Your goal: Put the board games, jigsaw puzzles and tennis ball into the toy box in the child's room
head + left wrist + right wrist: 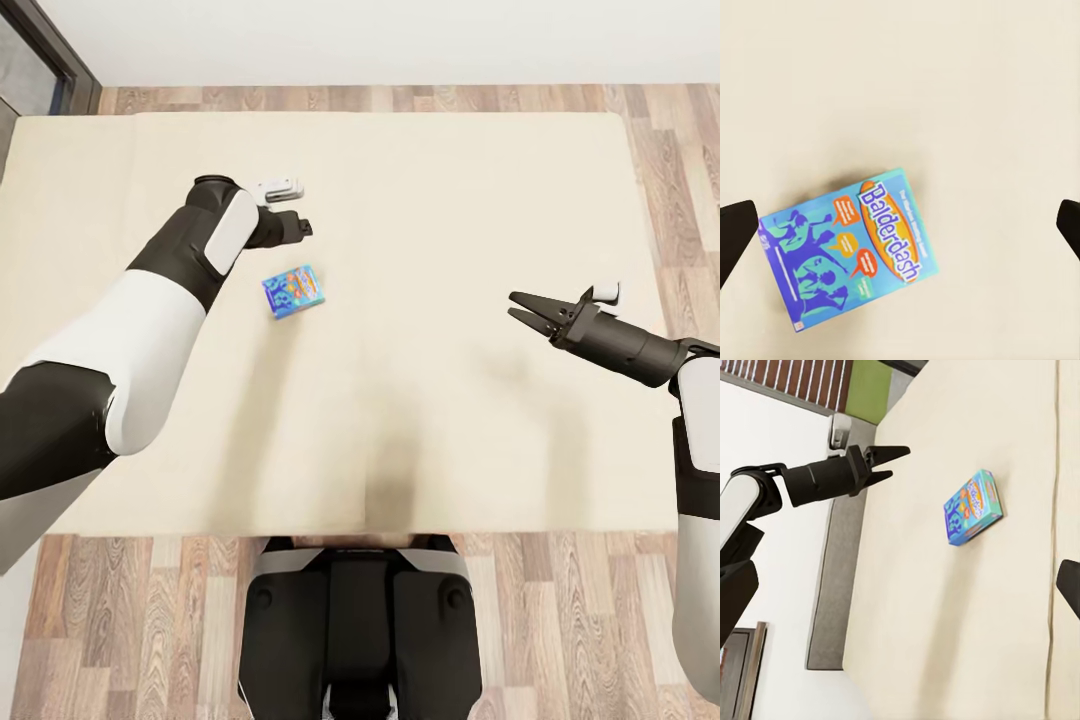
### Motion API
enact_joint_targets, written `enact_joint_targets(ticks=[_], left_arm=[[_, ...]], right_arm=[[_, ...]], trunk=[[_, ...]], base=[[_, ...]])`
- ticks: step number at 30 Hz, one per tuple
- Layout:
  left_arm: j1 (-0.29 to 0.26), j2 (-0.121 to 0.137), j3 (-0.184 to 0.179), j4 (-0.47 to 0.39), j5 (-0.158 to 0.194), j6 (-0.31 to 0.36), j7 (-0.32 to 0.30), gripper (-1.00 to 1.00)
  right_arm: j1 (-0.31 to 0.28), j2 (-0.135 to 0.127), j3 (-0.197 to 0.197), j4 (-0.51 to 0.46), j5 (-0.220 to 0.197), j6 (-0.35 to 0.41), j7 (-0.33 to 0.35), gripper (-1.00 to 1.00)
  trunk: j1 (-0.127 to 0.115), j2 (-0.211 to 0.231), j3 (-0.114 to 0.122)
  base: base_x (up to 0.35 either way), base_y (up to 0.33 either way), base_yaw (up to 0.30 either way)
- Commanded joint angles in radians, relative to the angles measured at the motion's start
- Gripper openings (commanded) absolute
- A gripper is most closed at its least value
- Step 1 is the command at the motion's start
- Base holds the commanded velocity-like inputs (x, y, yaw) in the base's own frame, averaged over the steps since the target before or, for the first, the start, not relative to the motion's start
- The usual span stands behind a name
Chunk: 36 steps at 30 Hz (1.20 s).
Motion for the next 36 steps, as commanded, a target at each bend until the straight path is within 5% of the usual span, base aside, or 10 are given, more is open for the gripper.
enact_joint_targets(ticks=[1, 36], left_arm=[[-0.001, 0.001, -0.005, -0.001, 0.011, 0.002, 0.009, 1.0], [-0.037, 0.002, -0.005, -0.001, 0.011, -0.003, 0.015, 1.0]], right_arm=[[-0.001, 0.0, -0.001, 0.0, 0.004, 0.005, 0.006, 1.0], [-0.007, 0.0, -0.004, -0.001, 0.004, 0.005, 0.006, 1.0]], trunk=[[0.001, -0.002, -0.003], [0.001, -0.002, -0.06]], base=[[0.0, 0.0, 0.0], [0.0, 0.0, 0.0]])
